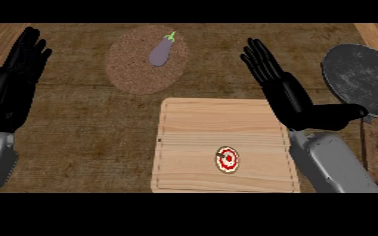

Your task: Pick the cupcake from the cutting board and place it in the pan

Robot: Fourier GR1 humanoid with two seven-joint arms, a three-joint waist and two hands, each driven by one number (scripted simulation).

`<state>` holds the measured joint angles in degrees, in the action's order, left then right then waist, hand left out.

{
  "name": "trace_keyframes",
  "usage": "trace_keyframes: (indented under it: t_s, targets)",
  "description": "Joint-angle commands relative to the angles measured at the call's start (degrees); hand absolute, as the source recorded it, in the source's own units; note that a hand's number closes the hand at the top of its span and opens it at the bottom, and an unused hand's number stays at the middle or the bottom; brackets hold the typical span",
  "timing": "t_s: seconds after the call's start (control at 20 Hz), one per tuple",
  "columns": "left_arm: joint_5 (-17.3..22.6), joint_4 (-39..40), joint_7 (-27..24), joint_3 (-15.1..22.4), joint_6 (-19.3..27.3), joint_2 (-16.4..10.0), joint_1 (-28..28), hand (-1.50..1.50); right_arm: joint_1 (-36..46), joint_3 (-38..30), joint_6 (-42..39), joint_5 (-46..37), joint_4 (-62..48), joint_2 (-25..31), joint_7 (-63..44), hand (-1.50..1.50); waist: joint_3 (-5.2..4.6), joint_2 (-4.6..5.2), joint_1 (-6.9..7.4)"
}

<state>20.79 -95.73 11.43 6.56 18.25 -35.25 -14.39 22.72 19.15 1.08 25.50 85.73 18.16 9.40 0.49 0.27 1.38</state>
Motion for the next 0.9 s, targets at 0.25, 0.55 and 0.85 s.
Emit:
trace_keyframes:
  t_s: [0.25,0.55,0.85]
  targets:
    - [0.11,5.06,-3.74,-1.14,-0.7,7.84,5.13,0.0,-0.92,-6.78,6.14,-0.92,14.0,1.54,-7.33,1.5,-0.57,-0.42,-2.07]
    - [1.8,2.63,-2.52,0.28,-0.19,9.56,10.25,0.0,-21.38,-0.75,14.53,-23.41,20.95,15.32,-3.83,-1.5,-0.68,-1.51,-5.57]
    - [0.29,5.76,-3.38,1.18,-0.59,11.54,6.78,0.0,-32.56,-5.06,13.9,-30.05,32.23,26.75,-8.1,-1.5,-0.63,-0.66,-4.14]
